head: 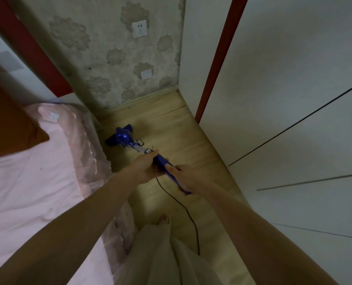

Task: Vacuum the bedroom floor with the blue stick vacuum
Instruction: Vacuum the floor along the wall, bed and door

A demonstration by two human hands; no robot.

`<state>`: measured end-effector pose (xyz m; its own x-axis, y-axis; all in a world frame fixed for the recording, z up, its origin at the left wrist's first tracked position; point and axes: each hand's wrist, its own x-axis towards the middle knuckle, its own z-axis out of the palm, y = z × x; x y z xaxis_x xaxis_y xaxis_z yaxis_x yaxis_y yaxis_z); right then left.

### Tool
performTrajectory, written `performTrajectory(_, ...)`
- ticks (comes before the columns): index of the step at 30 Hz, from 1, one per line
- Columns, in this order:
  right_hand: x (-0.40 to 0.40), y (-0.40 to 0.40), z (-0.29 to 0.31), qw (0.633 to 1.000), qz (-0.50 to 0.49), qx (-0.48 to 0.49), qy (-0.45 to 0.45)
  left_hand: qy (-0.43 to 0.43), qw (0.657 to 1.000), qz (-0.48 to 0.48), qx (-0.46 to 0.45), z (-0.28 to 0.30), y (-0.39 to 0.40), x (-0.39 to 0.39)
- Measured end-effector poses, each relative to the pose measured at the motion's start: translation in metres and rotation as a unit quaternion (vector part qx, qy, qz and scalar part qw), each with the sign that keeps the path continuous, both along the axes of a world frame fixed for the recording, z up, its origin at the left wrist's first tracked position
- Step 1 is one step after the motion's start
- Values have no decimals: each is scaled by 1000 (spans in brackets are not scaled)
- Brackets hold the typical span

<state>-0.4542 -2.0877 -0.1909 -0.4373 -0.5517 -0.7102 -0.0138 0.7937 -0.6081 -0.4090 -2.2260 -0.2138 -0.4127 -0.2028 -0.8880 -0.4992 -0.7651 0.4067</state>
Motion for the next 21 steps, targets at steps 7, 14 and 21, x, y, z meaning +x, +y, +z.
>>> performTrajectory(7,29,16,21,1000,-6,12,-9,22,999,-22,-31,17,18,31)
performTrajectory(14,82,103,50,1000,20,-4,15,34,999,-6,-37,40,114,91)
performTrajectory(21,129,205,90,999,-7,36,11,56,998,-1,-16,58,219,138)
